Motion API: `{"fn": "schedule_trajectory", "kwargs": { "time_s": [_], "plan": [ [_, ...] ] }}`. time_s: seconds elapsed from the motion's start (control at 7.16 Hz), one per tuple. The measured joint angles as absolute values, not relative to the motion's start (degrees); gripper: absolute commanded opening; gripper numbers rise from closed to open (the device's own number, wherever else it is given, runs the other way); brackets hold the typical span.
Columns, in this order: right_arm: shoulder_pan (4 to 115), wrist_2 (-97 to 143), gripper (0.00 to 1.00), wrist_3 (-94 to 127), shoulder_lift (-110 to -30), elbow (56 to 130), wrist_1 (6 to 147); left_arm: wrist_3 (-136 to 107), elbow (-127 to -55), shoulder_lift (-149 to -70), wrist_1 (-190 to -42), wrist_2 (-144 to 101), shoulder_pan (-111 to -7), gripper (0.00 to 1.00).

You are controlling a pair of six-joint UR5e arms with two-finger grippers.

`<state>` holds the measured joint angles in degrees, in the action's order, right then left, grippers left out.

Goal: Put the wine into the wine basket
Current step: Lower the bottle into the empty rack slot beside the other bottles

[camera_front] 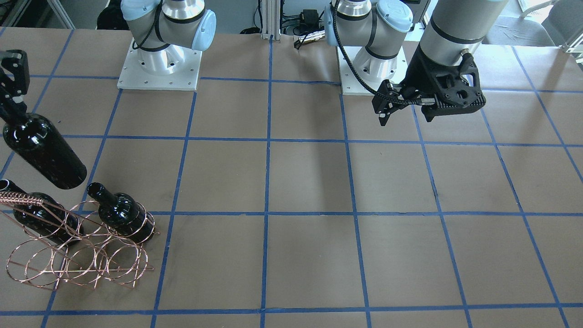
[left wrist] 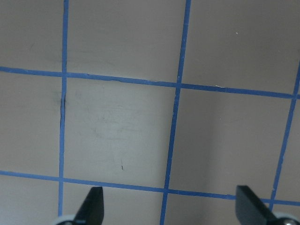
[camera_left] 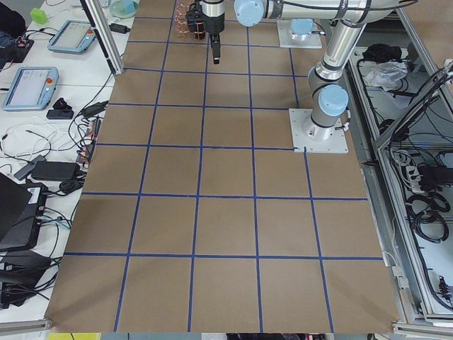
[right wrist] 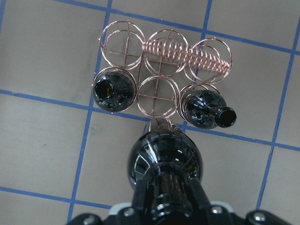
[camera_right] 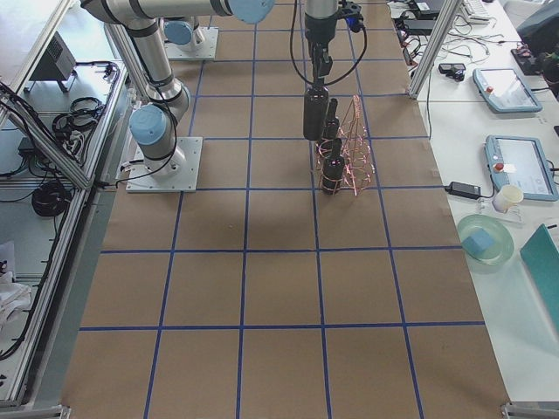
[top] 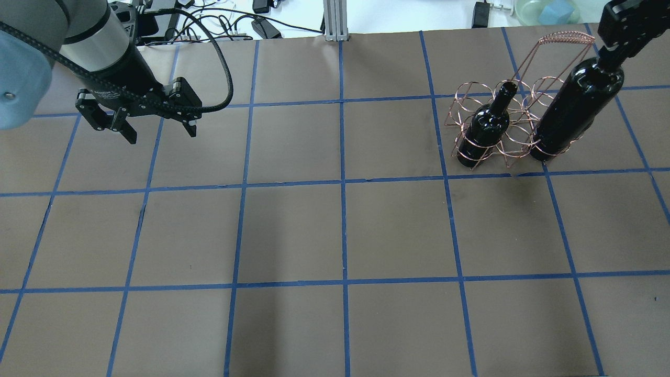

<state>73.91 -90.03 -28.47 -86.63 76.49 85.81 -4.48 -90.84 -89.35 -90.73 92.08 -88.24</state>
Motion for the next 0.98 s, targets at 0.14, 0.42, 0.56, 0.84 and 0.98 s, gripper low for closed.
{"fn": "schedule_trajectory", "kwargs": {
  "time_s": [0.14, 0.42, 0.56, 0.84, 0.98],
  "plan": [
    [73.8, -88.8, 0.00, -28.9, -84.8, 75.9, 87.6, -4.3, -90.9, -89.3, -90.7, 92.2, -88.2, 1.00],
    [73.8, -87.2, 0.00, -29.0, -82.2, 75.6, 90.2, -4.1, -90.8, -89.2, -90.7, 92.0, -88.1, 1.00],
    [73.8, -86.9, 0.00, -28.9, -81.2, 75.4, 91.0, -4.1, -90.8, -89.1, -90.7, 92.0, -88.0, 1.00],
    [73.8, -86.6, 0.00, -28.5, -79.7, 75.5, 91.8, -4.0, -90.7, -88.9, -90.8, 92.3, -87.8, 1.00],
    [73.9, -86.7, 0.00, -28.5, -79.4, 75.6, 91.8, -4.0, -90.7, -88.9, -91.0, 92.4, -87.7, 1.00]
  ]
}}
